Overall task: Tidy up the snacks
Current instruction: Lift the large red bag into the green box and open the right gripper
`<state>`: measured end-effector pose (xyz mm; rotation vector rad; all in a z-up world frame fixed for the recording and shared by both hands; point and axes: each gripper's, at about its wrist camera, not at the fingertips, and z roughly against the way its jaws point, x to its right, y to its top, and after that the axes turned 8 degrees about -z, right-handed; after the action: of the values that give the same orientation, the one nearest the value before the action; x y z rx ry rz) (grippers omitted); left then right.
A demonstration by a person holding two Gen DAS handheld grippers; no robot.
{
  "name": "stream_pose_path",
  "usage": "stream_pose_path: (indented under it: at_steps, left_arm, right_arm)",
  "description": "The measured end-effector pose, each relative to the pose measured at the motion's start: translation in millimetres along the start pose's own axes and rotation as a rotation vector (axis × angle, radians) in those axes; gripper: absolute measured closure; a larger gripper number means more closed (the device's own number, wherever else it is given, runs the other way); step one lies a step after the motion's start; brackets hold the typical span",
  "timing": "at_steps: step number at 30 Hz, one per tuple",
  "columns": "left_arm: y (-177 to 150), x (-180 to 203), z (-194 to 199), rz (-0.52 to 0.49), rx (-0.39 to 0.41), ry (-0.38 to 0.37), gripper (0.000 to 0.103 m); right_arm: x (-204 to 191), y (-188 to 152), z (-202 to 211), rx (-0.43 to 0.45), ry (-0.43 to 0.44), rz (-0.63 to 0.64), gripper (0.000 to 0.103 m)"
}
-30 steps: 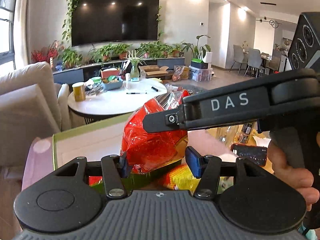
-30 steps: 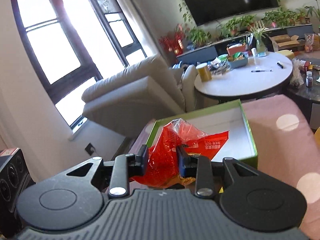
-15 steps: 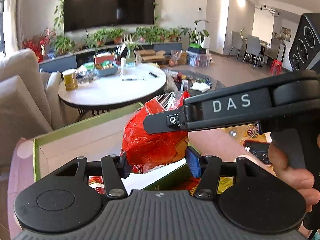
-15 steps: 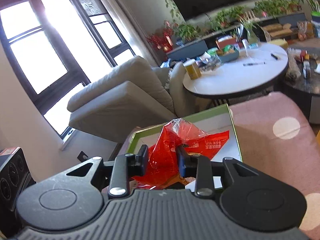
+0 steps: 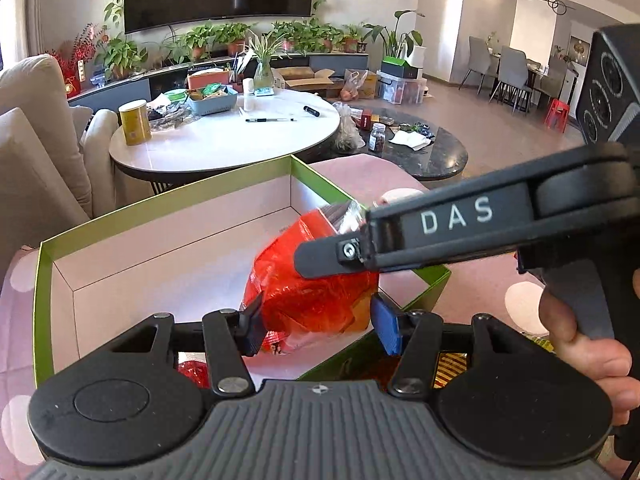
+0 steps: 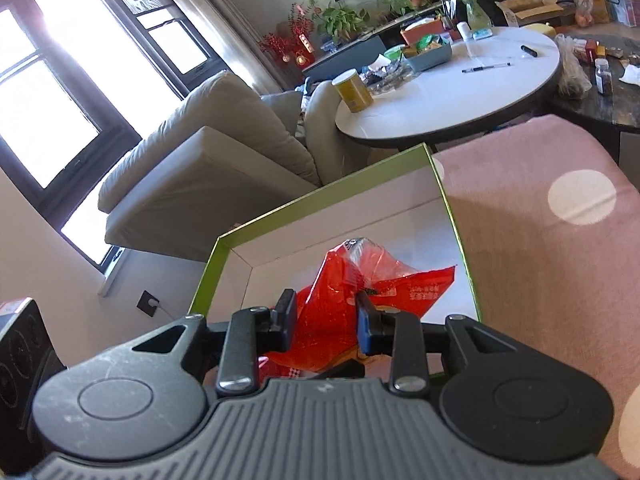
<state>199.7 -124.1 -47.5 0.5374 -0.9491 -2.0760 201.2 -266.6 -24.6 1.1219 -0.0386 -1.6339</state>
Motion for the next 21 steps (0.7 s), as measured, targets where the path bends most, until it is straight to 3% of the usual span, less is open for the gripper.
stream_pose_path:
  at_steps: [5, 7, 11, 15, 21]
  left_arm:
    - [-2.5, -7.0, 2.9, 0.017, 0.004, 0.051, 0.047]
    - [-6.6, -10.7, 7.5, 0.041, 0.006, 0.042, 0.04]
    - [-15.4, -9.9, 21.2, 0.06, 0.024, 0.052, 0.038]
    - [-18.5, -8.8, 32.6, 0.076, 0.039, 0.069, 0.038]
    - [-23.4, -10.2, 56.6, 0.121, 0.084, 0.085, 0.032]
  right_arm:
    - [6.6, -2.4, 0.2, -0.029, -0.019, -0.022, 0.037]
    - [10.3, -4.4, 2.8, -0.024, -0.05, -0.032, 0.036]
    - [10.3, -8.0, 11.8, -0.012, -0.071, -0.029, 0.036]
    - [-3.9, -13.0, 29.7, 0.054, -0.093, 0.036, 0.027]
    - [-15.1, -20.5, 57.9, 0.122, -0.095, 0.053, 0.027]
